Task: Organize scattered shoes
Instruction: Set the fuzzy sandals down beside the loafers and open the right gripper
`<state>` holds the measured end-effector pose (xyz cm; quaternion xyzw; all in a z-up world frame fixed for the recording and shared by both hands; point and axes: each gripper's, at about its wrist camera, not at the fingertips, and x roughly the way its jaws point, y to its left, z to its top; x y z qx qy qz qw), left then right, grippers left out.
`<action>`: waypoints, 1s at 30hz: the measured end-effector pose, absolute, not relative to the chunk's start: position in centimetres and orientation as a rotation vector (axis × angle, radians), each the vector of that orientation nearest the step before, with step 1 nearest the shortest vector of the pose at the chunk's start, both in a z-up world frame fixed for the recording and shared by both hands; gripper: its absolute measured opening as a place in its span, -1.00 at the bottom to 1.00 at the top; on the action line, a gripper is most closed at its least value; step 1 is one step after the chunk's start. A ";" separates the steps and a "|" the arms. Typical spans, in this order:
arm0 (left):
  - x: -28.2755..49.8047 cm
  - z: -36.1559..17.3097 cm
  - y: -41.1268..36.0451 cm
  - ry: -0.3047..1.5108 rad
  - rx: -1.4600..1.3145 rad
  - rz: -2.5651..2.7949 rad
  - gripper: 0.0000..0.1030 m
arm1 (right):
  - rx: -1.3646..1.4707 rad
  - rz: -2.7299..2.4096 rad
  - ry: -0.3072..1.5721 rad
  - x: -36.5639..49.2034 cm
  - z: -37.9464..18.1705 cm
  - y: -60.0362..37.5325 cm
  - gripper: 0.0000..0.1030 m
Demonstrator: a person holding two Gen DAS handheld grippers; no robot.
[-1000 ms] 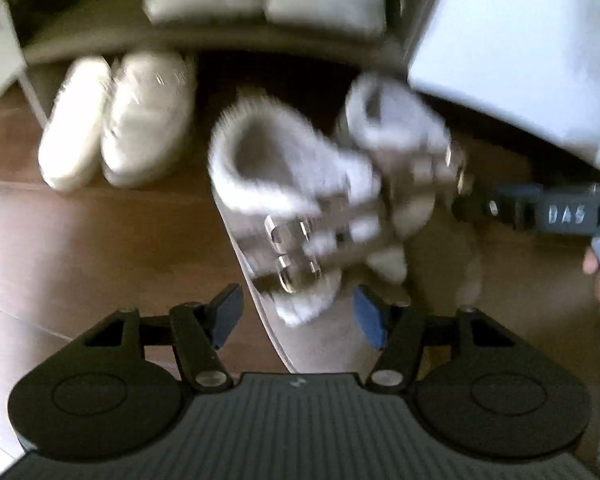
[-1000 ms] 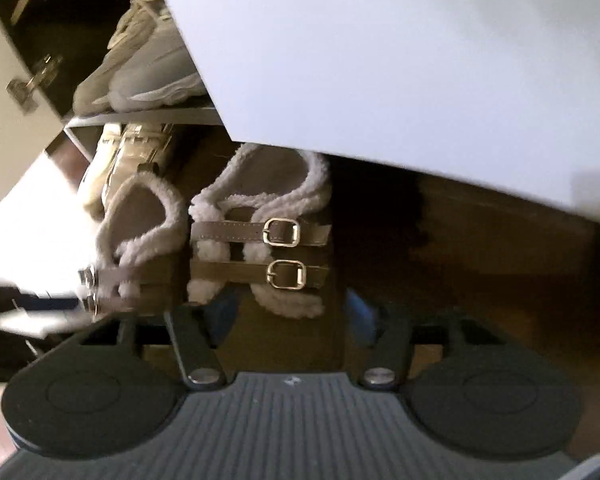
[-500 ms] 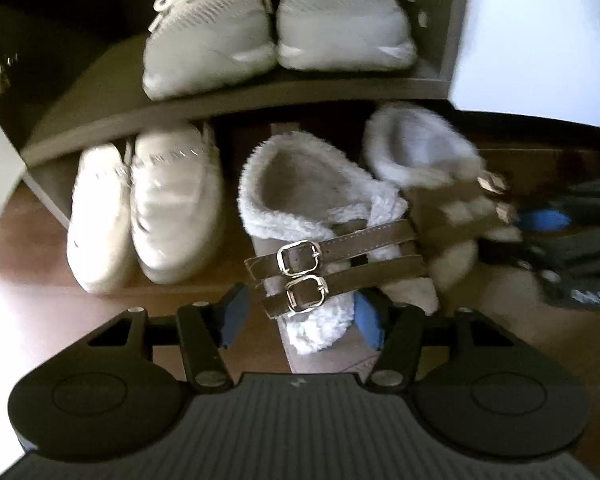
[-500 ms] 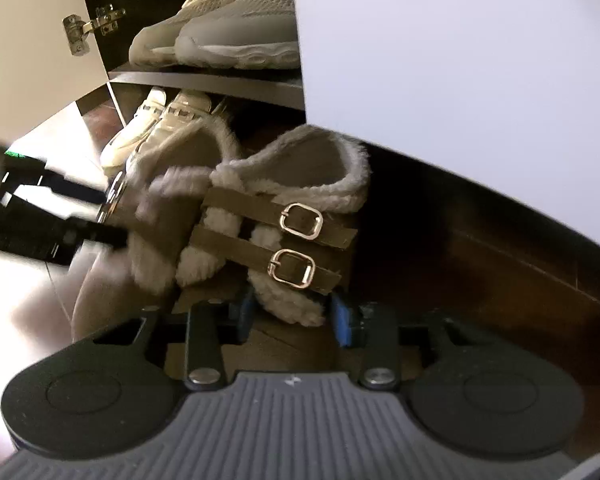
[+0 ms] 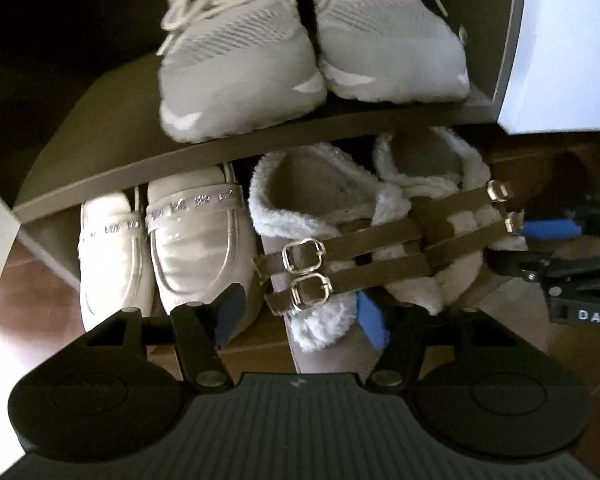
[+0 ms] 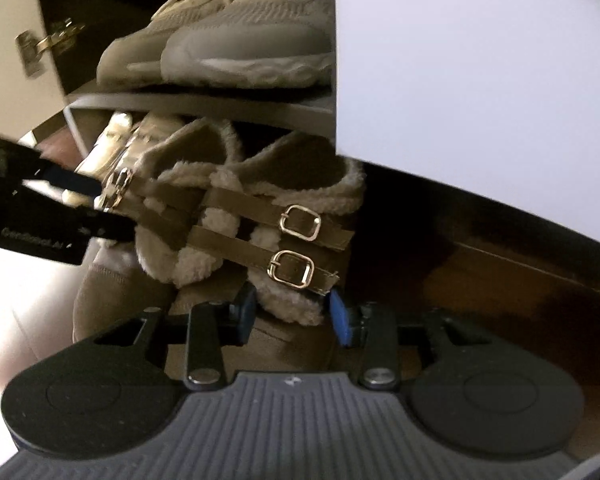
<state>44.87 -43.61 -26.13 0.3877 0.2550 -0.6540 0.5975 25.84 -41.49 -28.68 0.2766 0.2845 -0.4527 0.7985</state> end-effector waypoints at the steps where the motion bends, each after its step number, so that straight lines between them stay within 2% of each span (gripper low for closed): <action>1: 44.6 -25.9 -42.6 0.599 0.900 -1.515 0.19 | 0.597 -0.972 0.598 25.3 -28.0 -40.5 -0.27; 5: 42.1 -26.5 -37.4 0.583 0.988 -1.527 0.19 | 0.595 -0.919 0.663 24.4 -27.3 -37.3 -0.31; 7: 41.2 -27.9 -36.2 0.641 1.036 -1.545 0.15 | 0.591 -0.861 0.740 24.9 -27.7 -36.2 -0.91; 8: 41.0 -28.6 -35.9 0.672 1.052 -1.556 0.05 | 0.598 -0.832 0.779 25.4 -28.2 -35.7 -0.92; 16: 41.4 -30.6 -39.0 0.805 1.003 -1.570 0.03 | 0.658 -0.790 0.805 28.2 -30.3 -36.8 -0.94; 20: 41.9 -30.7 -40.7 0.783 0.992 -1.558 0.04 | 0.631 -0.777 0.793 29.3 -30.7 -38.0 -1.00; 30: 41.5 -31.9 -44.1 0.740 0.990 -1.562 0.04 | 0.612 -0.826 0.804 31.3 -31.1 -41.1 -1.00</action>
